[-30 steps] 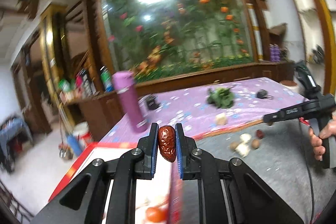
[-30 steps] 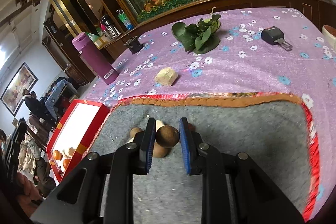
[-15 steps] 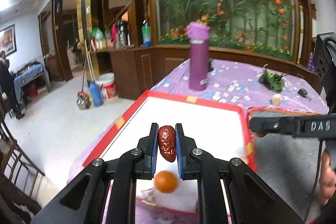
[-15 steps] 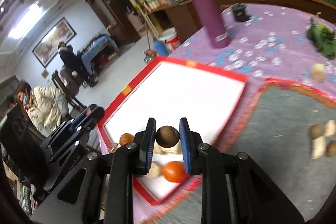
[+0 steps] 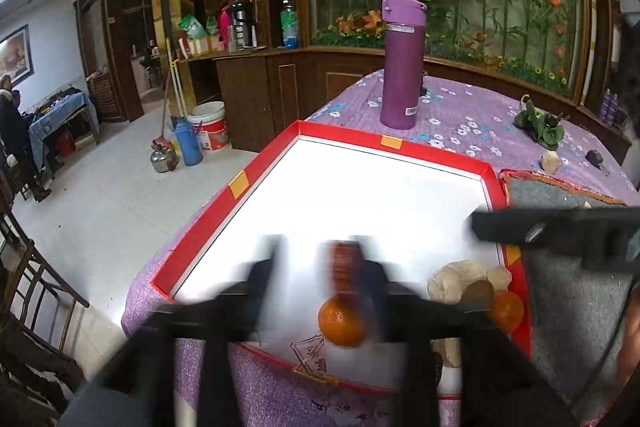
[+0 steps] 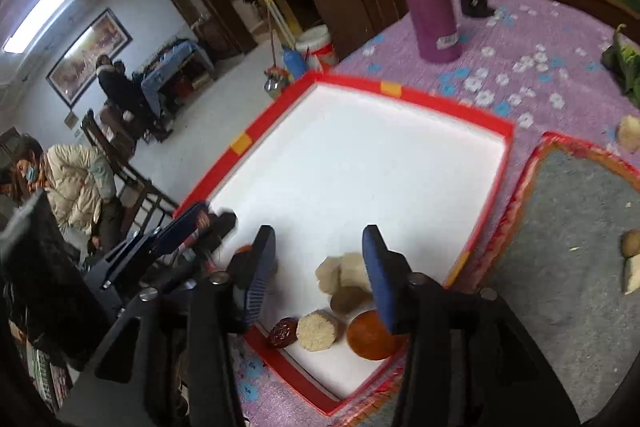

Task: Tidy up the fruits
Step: 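Carry the date and brown fruit into the white tray and open both grippers, then move both grippers back over the grey mat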

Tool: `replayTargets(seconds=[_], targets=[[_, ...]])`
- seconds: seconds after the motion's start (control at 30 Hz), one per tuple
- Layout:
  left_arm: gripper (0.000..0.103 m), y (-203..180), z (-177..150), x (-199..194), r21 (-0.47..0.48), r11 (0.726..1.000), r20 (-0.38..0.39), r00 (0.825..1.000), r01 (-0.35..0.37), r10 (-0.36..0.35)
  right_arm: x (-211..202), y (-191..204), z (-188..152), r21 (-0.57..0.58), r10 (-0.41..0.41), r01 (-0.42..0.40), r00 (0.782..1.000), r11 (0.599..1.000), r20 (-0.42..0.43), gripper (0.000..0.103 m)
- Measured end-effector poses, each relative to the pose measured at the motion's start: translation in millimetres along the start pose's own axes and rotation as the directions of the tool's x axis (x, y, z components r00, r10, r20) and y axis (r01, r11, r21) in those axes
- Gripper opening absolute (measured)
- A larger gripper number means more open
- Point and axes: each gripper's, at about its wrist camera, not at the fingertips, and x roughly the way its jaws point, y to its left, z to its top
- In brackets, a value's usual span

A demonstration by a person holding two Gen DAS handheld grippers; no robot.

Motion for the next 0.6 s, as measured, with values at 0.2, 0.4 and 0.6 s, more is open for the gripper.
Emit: replayTargets(seconds=[0.2, 0.4, 0.6], targets=[[0.082, -20.8, 8.9, -30.7, 0.062, 0.998, 0.111, 0.994, 0.012, -0.019, -67.4, -34.8, -0.1, 0.027, -0.083, 0.080, 0.987, 0.996, 0.136, 0.059], [0.082, -60.7, 5.7, -39.8, 0.155, 0.983, 0.104, 0.988, 0.100, -0.116, -129.6, -111.8, -19.9, 0.149, -0.195, 0.171, 0.967, 0.974, 0.165, 0.059], [0.082, -119.4, -2.0, -44.2, 0.272, 0.937, 0.062, 0.968, 0.219, -0.245, -196.2, -210.3, -47.3, 0.332, -0.298, 0.234, 0.942, 0.914, 0.153, 0.059]])
